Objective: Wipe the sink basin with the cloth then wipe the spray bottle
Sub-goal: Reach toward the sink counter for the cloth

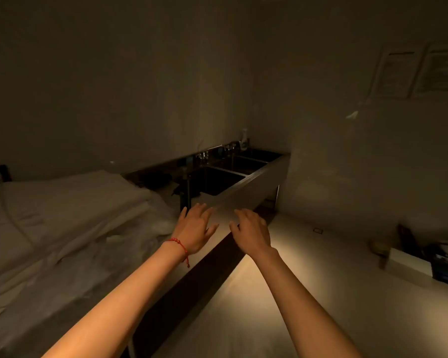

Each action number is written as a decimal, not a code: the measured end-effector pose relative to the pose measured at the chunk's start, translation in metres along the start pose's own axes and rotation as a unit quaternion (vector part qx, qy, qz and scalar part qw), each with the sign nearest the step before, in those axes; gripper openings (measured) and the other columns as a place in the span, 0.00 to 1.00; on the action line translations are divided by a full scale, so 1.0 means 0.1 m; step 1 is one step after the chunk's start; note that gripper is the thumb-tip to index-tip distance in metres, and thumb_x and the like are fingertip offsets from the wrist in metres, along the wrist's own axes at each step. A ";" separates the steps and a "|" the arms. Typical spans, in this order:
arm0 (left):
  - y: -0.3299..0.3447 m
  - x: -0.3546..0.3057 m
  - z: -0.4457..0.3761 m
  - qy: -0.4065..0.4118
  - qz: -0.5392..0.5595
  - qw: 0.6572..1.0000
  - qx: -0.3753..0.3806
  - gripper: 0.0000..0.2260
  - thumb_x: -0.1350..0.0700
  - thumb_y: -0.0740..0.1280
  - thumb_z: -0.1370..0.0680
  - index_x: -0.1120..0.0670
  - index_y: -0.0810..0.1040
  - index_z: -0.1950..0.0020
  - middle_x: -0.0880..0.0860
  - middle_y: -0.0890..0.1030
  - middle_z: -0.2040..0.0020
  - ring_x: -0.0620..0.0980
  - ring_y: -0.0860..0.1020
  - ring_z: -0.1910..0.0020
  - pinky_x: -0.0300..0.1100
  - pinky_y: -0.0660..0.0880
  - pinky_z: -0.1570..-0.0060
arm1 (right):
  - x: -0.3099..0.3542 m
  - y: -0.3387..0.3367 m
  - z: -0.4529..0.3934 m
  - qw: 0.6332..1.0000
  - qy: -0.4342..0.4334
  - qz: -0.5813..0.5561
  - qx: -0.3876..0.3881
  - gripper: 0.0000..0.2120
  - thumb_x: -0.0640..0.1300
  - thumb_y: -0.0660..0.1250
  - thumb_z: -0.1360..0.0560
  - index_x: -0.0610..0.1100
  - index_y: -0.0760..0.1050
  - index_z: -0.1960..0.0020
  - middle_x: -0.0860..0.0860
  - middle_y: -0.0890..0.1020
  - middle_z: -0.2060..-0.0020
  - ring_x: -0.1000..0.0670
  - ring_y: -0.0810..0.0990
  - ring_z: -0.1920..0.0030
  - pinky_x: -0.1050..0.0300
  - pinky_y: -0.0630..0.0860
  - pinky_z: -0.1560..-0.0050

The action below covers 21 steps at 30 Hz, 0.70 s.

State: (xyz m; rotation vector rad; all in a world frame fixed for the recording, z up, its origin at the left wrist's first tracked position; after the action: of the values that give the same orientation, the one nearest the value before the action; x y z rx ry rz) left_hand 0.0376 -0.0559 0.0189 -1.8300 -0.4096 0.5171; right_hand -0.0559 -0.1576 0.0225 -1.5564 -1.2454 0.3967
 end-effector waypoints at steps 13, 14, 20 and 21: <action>0.26 -0.04 -0.65 -0.005 0.002 1.000 -0.007 0.25 0.44 0.52 0.17 0.52 0.55 0.22 0.53 0.55 0.21 0.51 0.51 0.22 0.51 0.46 0.24 | -0.48 0.15 -0.54 1.000 0.007 -0.024 -0.009 0.20 0.50 0.56 0.21 0.43 0.66 0.32 0.43 0.71 0.34 0.45 0.68 0.34 0.51 0.62 0.34; 0.28 -0.02 -0.74 -0.004 0.004 1.000 -0.010 0.25 0.44 0.52 0.17 0.51 0.55 0.22 0.53 0.56 0.22 0.51 0.52 0.22 0.51 0.46 0.24 | -0.51 0.18 -0.61 1.000 0.010 -0.025 -0.009 0.20 0.50 0.56 0.21 0.43 0.66 0.32 0.43 0.71 0.34 0.45 0.67 0.34 0.51 0.62 0.34; 0.52 0.20 -1.26 0.016 0.024 0.999 -0.034 0.25 0.45 0.55 0.18 0.52 0.59 0.23 0.54 0.62 0.24 0.52 0.58 0.24 0.50 0.50 0.25 | -0.66 0.46 -1.10 0.999 0.010 -0.043 0.000 0.22 0.51 0.56 0.21 0.43 0.64 0.30 0.44 0.69 0.32 0.45 0.66 0.32 0.50 0.62 0.32; 0.55 0.24 -1.36 0.021 0.029 0.998 -0.043 0.24 0.45 0.56 0.18 0.53 0.61 0.24 0.55 0.64 0.25 0.52 0.60 0.24 0.50 0.52 0.25 | -0.69 0.51 -1.19 0.999 0.014 -0.049 0.001 0.22 0.51 0.56 0.21 0.43 0.64 0.31 0.44 0.69 0.32 0.45 0.66 0.32 0.50 0.62 0.32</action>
State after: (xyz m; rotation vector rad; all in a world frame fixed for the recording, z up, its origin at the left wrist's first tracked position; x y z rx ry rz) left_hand 0.1323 -0.1695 -0.0006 -1.9371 -0.3567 0.5066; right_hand 0.0330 -0.2723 0.0020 -1.4880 -1.2939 0.3131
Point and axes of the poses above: each hand's wrist, its own z-axis away from the middle knuckle, its own y-axis out of the palm, x = y × z, the point moved 7 cm from there along -z, towards the middle knuckle
